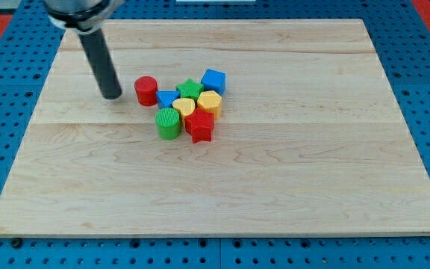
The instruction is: Place the red circle above the blue triangle
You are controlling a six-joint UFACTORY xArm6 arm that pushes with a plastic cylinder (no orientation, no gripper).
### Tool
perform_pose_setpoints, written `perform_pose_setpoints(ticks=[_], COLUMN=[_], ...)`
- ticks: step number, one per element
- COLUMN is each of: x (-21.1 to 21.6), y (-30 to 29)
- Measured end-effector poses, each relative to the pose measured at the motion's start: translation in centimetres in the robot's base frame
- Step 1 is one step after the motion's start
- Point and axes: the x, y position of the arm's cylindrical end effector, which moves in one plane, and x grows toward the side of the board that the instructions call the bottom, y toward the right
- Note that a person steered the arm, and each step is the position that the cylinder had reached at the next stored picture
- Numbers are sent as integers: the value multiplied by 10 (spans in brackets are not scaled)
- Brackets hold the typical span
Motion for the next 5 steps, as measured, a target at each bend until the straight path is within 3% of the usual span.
perform_pose_setpoints(ticks=[1,5], x=[-10,-15], y=[26,34])
